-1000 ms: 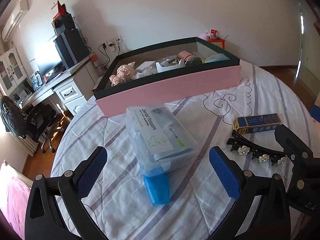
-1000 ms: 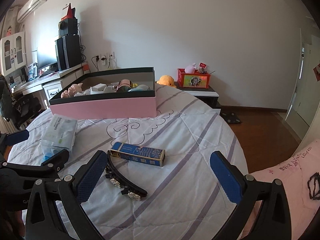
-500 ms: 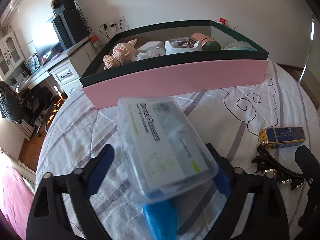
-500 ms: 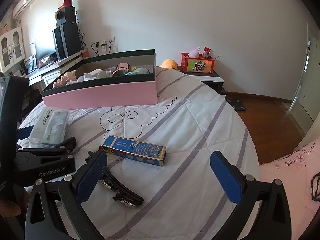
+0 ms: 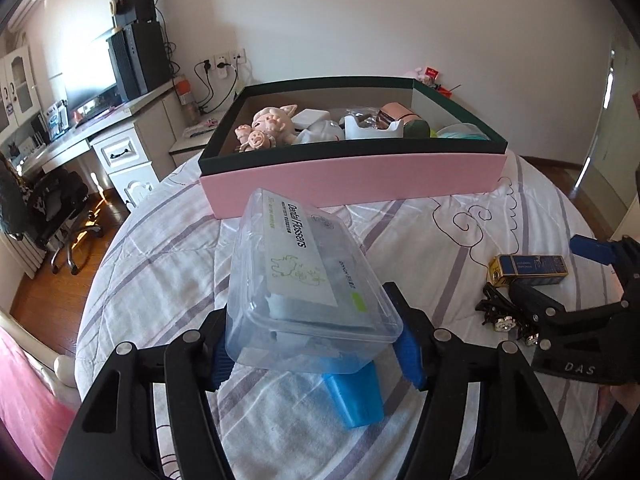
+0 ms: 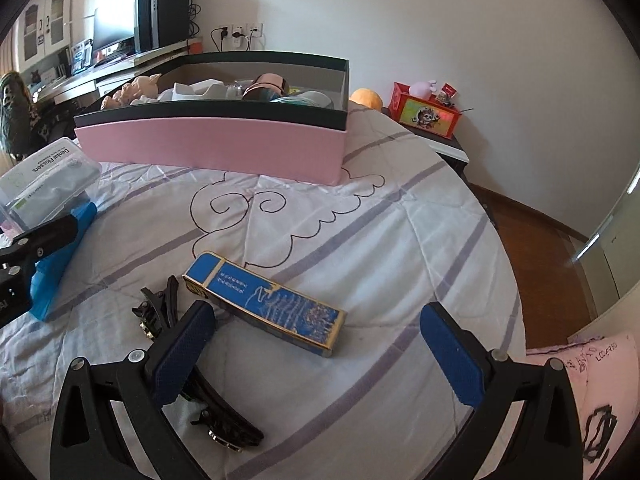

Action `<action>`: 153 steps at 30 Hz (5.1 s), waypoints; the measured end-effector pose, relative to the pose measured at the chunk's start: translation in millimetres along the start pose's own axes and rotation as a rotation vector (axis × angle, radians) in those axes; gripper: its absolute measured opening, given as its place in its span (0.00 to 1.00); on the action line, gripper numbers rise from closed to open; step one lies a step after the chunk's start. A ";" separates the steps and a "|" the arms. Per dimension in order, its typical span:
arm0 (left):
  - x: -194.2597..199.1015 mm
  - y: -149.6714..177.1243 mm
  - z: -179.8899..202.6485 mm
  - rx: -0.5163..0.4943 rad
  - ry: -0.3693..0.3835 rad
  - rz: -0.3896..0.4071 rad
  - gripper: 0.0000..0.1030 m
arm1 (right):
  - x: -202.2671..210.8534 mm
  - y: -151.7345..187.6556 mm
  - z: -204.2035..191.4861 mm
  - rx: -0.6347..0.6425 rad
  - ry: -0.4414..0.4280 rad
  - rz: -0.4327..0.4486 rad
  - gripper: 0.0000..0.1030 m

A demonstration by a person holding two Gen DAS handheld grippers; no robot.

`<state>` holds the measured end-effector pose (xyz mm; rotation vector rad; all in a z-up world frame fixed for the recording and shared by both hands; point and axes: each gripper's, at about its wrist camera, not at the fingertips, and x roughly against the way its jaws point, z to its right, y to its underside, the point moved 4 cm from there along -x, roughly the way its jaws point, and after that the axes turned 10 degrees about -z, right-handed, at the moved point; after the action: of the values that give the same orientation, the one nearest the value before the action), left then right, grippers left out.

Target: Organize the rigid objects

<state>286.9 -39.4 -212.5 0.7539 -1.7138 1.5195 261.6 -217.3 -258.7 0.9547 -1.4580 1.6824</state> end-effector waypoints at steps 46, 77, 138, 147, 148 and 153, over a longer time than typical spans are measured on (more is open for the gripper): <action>-24.1 16.7 -56.7 0.045 0.019 -0.078 0.60 | -3.7 -19.1 -49.7 0.123 -0.071 0.029 0.20; 217.7 30.8 -35.3 0.066 -0.019 0.577 0.60 | 235.8 24.9 -79.6 -0.048 -0.028 0.744 0.20; -4.3 -129.2 -64.7 0.063 -0.052 0.123 0.94 | 11.0 -152.3 -56.7 0.043 -0.161 0.230 0.76; 103.5 -78.3 -57.5 0.083 -0.064 0.321 1.00 | 114.4 -99.8 -48.1 -0.051 -0.158 0.414 0.79; 116.5 -71.3 -56.6 0.085 -0.073 0.342 1.00 | 128.3 -92.4 -47.4 -0.062 -0.147 0.440 0.81; 175.4 -36.1 -52.3 0.104 -0.084 0.438 1.00 | 190.0 -51.5 -50.1 -0.104 -0.080 0.559 0.90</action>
<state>222.2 13.3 -45.7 0.5180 -1.9653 1.9035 211.2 -153.6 -72.5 0.5909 -1.9744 1.9397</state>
